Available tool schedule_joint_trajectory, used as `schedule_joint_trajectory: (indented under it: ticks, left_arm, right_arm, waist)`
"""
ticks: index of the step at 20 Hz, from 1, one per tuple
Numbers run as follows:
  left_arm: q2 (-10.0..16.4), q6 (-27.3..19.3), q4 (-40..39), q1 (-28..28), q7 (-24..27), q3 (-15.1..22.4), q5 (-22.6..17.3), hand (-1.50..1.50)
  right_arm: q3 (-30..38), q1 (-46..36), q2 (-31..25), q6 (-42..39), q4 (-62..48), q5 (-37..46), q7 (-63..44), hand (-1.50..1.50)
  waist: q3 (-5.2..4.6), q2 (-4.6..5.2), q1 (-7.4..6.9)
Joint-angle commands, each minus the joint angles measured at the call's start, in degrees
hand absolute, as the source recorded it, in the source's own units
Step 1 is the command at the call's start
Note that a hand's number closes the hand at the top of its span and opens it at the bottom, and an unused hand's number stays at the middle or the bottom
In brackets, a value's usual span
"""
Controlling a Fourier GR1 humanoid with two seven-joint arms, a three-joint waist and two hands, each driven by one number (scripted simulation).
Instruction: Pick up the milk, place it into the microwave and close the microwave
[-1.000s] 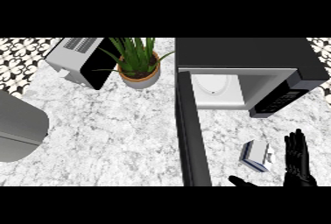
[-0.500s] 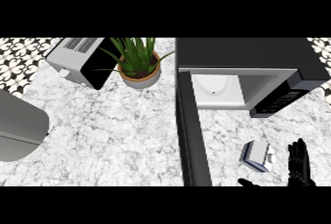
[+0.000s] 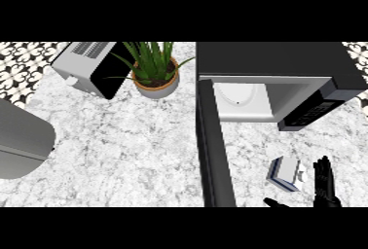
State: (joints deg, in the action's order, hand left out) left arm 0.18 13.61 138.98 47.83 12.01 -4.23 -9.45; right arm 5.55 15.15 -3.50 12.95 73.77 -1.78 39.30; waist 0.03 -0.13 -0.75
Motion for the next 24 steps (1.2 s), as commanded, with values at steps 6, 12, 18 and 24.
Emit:
schedule_joint_trajectory:
  ticks: [6, 12, 18, 24]
  left_arm:
    - [-0.2, 1.0, 2.8, -0.7, 0.1, -2.4, -5.1, -1.50]
    - [-0.2, 1.6, 5.9, 2.2, -1.5, -1.4, -6.2, -1.50]
    - [-0.2, 2.3, 4.5, 0.9, -0.8, -3.9, -7.4, -1.50]
    - [-0.2, 0.2, 6.6, 2.1, -1.5, -2.0, -6.5, -1.50]
  right_arm:
    - [4.4, -8.9, -1.7, -0.1, -15.1, -0.2, 6.5, -1.50]
    - [6.5, -16.7, -2.2, 0.5, -27.5, 0.4, 11.7, -1.50]
    - [7.8, -20.7, -5.9, -6.6, -36.9, 0.0, 20.7, 1.50]
    - [8.5, -21.3, -3.0, -2.0, -36.8, 1.0, 27.0, 1.50]
  waist:
    - [0.00, 0.10, 0.18]
    - [0.06, 0.15, -0.34]
    - [0.09, 0.19, -0.35]
    - [0.06, 0.09, -0.22]
